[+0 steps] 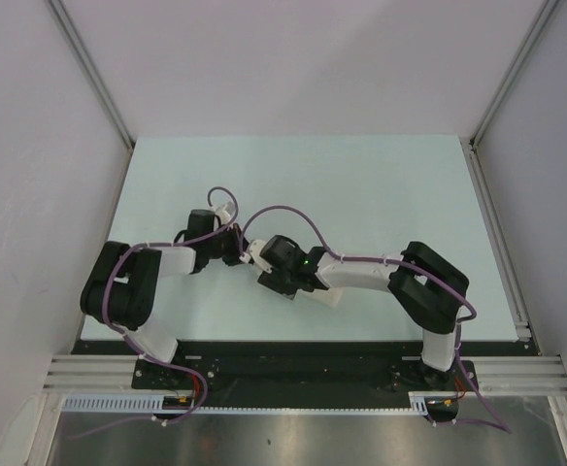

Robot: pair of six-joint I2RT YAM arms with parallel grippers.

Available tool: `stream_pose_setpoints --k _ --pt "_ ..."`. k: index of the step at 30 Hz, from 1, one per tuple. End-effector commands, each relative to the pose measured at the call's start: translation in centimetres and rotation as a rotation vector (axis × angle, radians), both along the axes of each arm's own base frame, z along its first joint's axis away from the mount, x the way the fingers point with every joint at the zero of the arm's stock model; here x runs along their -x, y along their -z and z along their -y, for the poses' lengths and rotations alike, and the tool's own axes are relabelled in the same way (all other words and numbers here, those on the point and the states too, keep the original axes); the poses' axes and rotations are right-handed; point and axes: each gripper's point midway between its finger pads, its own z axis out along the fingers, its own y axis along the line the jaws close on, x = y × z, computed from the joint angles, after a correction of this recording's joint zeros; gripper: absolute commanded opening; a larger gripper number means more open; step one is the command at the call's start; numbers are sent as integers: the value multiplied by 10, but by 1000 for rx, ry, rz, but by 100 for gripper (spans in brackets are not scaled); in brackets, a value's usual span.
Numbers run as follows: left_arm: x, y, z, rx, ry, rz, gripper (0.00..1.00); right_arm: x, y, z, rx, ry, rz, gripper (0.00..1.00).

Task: Fold the napkin, place the utensils inside, and roll it up
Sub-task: Roll the napkin with the utensil

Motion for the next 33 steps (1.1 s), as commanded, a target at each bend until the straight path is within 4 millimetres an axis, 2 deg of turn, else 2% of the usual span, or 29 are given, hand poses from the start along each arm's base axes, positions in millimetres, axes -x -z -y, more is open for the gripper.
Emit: stream_pose_setpoints --k 1,9,13,14,16,17,18,21,24,30,33 --pt "-17 -15 6 17 21 54 0 -11 4 1 -17 13 -38 66" --pt "-26 -19 10 26 33 62 0 -15 11 4 -58 18 -143 65" --pt "-31 -20 13 33 47 62 6 -6 18 -1 -97 -14 -252 64" --pt "-32 -20 13 35 50 63 9 -5 25 4 -91 -6 -295 63" --pt "-36 -24 14 36 49 72 24 -3 25 -1 -140 4 -379 57" --pt "-38 -26 13 32 42 79 31 -6 30 6 -148 32 -420 54" --pt "-43 -29 11 28 34 88 44 -4 30 5 -175 34 -462 50" --pt "-52 -40 4 18 -1 115 64 -10 30 13 -240 96 -550 46" --pt "-61 -52 -7 21 -49 138 72 -22 29 24 -287 180 -587 43" --pt "-65 -70 -25 25 -110 165 78 -49 37 54 -250 389 -508 41" --pt "-62 -76 -28 34 -110 171 81 -55 37 65 -240 461 -469 39"
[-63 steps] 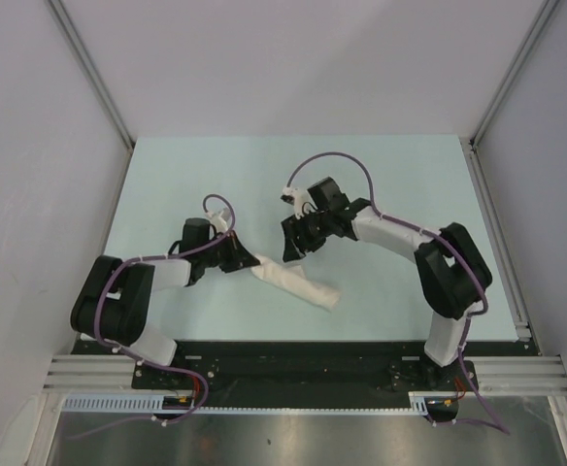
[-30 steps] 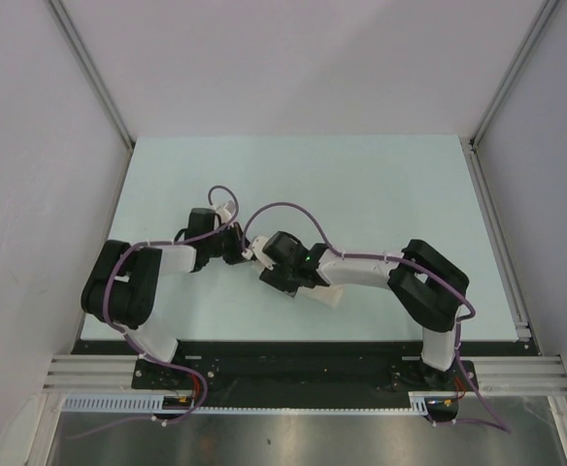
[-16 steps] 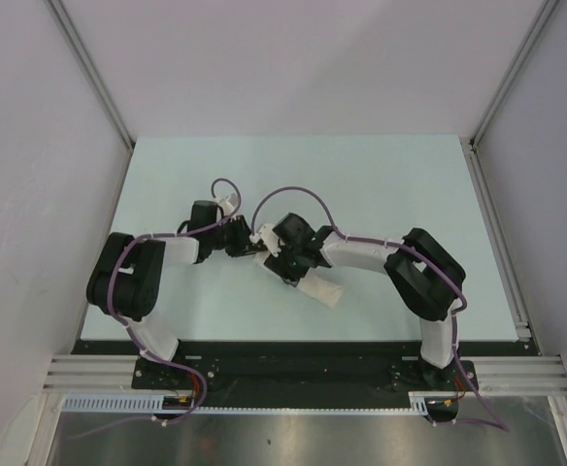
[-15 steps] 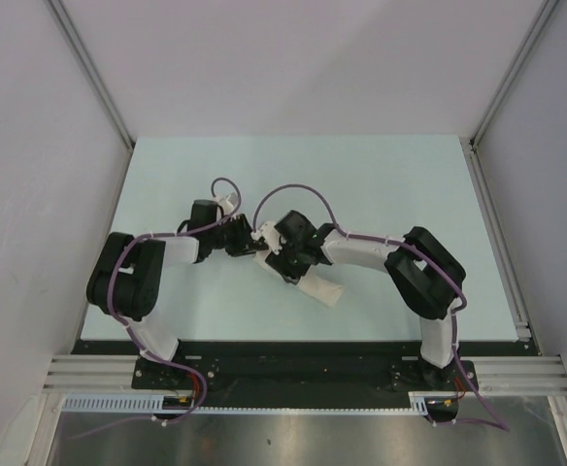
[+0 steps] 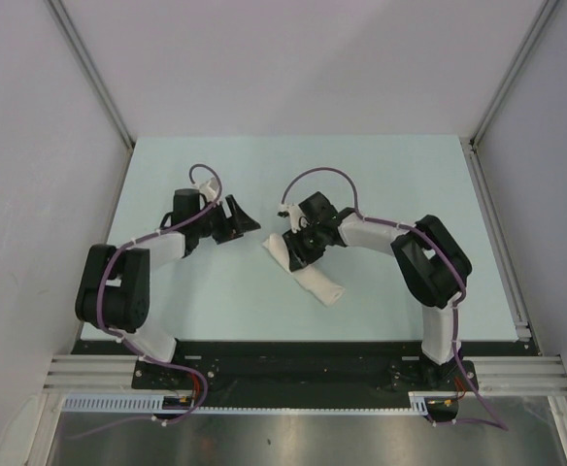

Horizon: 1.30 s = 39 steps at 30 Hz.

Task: Fold the napkin, place the utensils inside, and roll it up
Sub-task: Roll the napkin with the utensil

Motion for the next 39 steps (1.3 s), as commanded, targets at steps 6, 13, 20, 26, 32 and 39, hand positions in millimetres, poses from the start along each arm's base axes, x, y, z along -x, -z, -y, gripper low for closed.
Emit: stream_pose_setpoints --k 6,13,20,26,32,39 --pt "1 -36 -4 37 -2 66 81 -23 33 77 268 353 49 34" --pt "6 -55 -5 47 10 94 82 -49 27 126 328 513 85 33" --pt "8 -73 -11 43 7 126 82 -76 24 173 382 629 92 34" --pt "10 -79 -16 35 3 136 82 -94 28 215 401 722 53 34" --pt "13 -86 -27 22 -22 154 82 -102 35 238 423 764 40 35" --pt "22 -98 -45 -11 -56 190 88 -115 0 226 311 758 102 67"
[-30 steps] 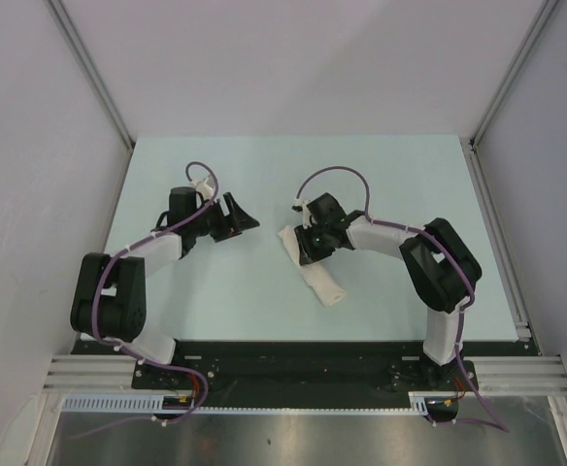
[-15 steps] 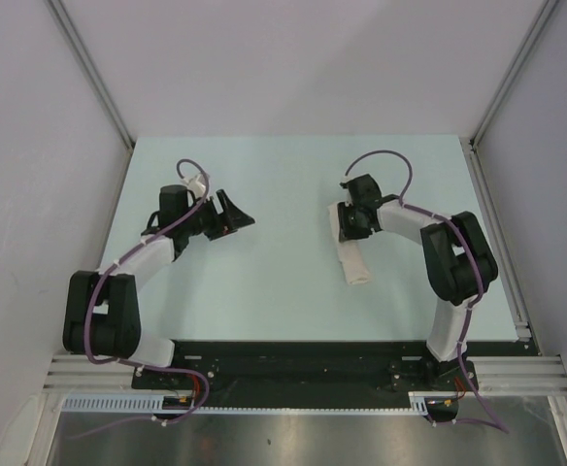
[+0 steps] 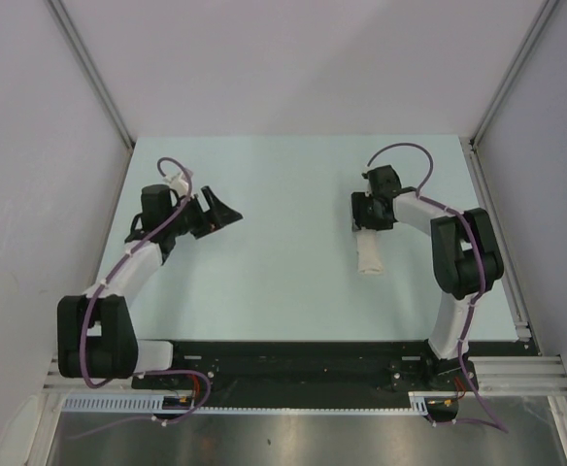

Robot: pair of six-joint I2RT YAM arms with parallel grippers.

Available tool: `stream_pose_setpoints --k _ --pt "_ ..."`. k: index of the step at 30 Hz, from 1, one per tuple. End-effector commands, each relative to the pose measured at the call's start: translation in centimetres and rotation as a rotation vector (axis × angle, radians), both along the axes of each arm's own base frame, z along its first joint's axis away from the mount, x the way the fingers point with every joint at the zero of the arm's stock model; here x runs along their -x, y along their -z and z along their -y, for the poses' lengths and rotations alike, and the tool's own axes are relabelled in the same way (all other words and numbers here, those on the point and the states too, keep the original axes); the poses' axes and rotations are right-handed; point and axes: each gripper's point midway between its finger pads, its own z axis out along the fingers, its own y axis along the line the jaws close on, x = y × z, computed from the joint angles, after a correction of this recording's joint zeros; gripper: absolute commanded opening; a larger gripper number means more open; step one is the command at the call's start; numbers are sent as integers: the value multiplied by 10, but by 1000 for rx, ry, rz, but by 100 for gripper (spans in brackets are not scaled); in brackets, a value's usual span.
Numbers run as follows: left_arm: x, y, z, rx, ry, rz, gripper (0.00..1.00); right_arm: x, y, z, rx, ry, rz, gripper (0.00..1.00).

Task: Fold the napkin, place the utensils inside, and roll it up
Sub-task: Roll the napkin with the utensil

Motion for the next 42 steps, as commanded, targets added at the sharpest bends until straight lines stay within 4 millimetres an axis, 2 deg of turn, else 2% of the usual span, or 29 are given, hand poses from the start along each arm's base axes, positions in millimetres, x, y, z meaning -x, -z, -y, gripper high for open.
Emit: stream_pose_setpoints --k 1,3,4,7,8,9,10,11,12,14,16,17,18,19,21,22,23,24,25,26,29,37,42 --pt "1 -32 -21 -44 -33 110 89 4 -8 24 61 17 0 70" --pt "2 -36 -29 -78 -51 131 90 -1 -28 23 46 19 44 74" --pt "2 -40 -35 -89 -65 143 90 -4 -39 17 19 6 60 79" --pt "6 -56 -48 -129 -105 194 94 -5 -72 14 -12 0 117 83" --pt "10 -61 -51 -143 -108 207 95 -4 -80 15 -20 1 134 87" --pt "11 -65 -53 -152 -115 218 95 -4 -100 14 -38 -2 178 95" --pt "12 -69 -57 -160 -125 228 96 -2 -107 15 -44 -3 193 95" --pt "16 -74 -58 -170 -128 239 96 2 -113 17 -43 -1 200 95" --pt "18 -76 -61 -178 -138 241 97 6 -130 18 -50 -2 244 95" --pt "23 -78 -63 -187 -142 249 98 11 -146 22 -47 -4 294 95" --pt "31 -85 -64 -193 -148 282 99 28 -160 26 -58 -11 350 95" --pt "34 -86 -64 -197 -151 294 99 30 -167 26 -68 -10 394 95" --pt "40 -96 -63 -199 -154 333 100 41 -156 29 -67 -8 390 96" --pt "43 -94 -64 -200 -158 342 100 50 -173 32 -81 -5 459 96" --pt "48 -98 -63 -203 -165 371 100 57 -185 34 -99 4 544 96" --pt "53 -99 -64 -207 -174 395 100 67 -169 37 -96 6 533 96" --pt "56 -99 -65 -213 -184 405 100 72 -186 38 -117 11 610 96" --pt "58 -98 -66 -219 -190 407 100 76 -185 41 -117 20 628 96" --pt "63 -97 -67 -226 -194 412 100 82 -174 43 -119 31 621 96" --pt "64 -96 -69 -246 -204 416 100 87 -185 45 -133 40 672 96" --pt "70 -93 -73 -271 -217 420 100 95 -184 47 -149 57 708 96" --pt "75 -88 -72 -274 -221 445 100 96 -179 44 -165 49 691 96" --pt "78 -93 -76 -289 -250 469 100 97 -178 43 -174 42 703 96"
